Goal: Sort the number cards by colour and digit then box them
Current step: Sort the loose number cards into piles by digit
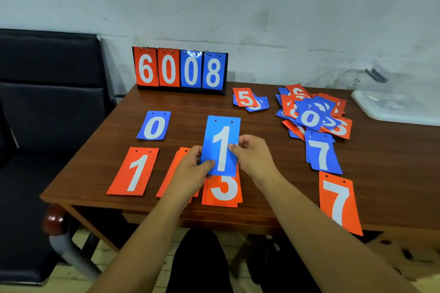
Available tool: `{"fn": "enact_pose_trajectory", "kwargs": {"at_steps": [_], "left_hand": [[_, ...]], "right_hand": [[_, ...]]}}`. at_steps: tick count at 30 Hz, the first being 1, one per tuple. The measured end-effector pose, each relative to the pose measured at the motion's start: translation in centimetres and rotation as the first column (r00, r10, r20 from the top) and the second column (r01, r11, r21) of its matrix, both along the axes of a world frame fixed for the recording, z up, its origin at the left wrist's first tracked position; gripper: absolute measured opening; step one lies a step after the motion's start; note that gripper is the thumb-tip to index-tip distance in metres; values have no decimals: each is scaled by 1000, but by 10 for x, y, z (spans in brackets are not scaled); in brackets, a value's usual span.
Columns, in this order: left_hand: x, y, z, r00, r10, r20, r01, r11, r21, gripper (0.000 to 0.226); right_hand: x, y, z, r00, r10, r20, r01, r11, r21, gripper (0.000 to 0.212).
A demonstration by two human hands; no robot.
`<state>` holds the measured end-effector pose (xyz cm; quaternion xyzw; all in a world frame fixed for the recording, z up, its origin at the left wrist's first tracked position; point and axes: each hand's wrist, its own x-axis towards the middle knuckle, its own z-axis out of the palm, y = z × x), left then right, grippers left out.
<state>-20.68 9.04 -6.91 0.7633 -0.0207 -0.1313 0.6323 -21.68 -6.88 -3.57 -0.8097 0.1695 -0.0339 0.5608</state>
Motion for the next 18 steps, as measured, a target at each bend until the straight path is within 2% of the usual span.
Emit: {"fn": "enact_pose_trajectory", "kwargs": {"at_steps": [2,5,7,9,13,16,18], "left_hand": [[15,10,1,999,-4,42,2,999,48,9],[46,33,4,973,65,220,-124,956,265,10],[74,54,4,910,93,404,-270,873,406,17],[103,73,3,867,33,497,-343,763,548,25],[145,98,-3,911,-74,405,-291,580,761,44],[160,105,-14,933,-142,330,-214,518,828,44],[165,108,-20,933,-156,324,-203,516,832,41]], "right_hand": [[18,6,2,1000,5,-8,-5,1000,0,12],[46,16,3,1000,3,-11,-3,1000,16,13],[70,24,2,1000,-10,-11,10,1000,-21,13],[95,33,-3,999,-35,-8,35,998,-51,7],[138,52,-19,995,-50,-81,36,985,-170,12],[157,63,-32,989,-44,-140,1,955,-296,24],[163,69,-39,987,-33,-156,-33,915,-402,25]]}}
